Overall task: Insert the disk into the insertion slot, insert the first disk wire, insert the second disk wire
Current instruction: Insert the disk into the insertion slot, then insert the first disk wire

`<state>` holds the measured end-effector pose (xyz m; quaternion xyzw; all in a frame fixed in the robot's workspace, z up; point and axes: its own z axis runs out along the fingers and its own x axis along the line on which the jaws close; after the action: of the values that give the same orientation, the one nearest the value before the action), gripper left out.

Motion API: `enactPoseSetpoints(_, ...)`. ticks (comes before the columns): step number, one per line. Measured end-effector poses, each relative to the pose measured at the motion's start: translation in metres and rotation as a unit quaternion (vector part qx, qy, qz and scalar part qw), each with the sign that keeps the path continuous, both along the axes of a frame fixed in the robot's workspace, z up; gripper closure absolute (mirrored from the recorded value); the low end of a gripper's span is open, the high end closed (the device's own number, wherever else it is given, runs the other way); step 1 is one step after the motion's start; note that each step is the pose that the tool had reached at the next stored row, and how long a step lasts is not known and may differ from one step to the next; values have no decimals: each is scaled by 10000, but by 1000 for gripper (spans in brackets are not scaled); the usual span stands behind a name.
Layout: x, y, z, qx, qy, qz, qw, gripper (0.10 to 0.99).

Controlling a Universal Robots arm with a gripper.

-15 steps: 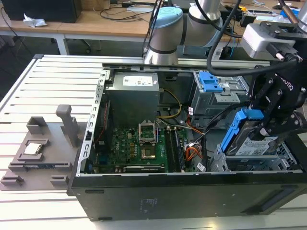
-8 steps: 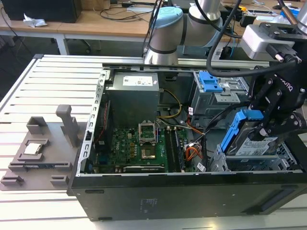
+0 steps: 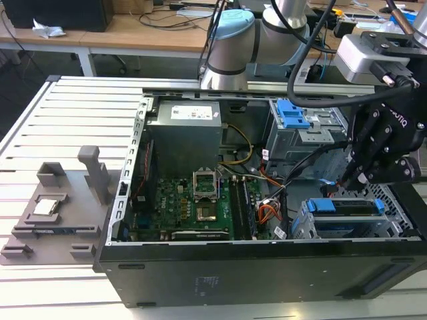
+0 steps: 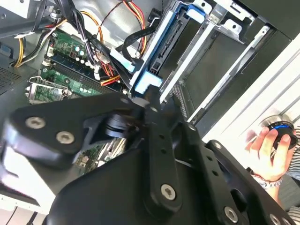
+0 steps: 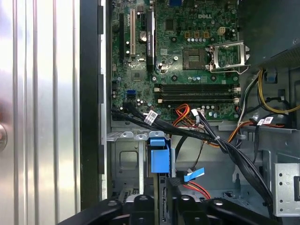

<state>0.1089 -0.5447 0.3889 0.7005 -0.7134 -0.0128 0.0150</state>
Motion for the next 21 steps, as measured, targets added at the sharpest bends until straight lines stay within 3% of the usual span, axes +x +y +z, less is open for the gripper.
enactPoseSetpoints(1, 0, 0, -1, 0, 0, 0, 10000, 914)
enactPoseSetpoints(4, 0, 0, -1, 0, 0, 0, 10000, 980)
enactPoseSetpoints(18, 0, 0, -9, 2, 0, 0, 10000, 980)
enactPoseSetpoints(21, 50, 1, -35, 1, 0, 0, 10000, 980)
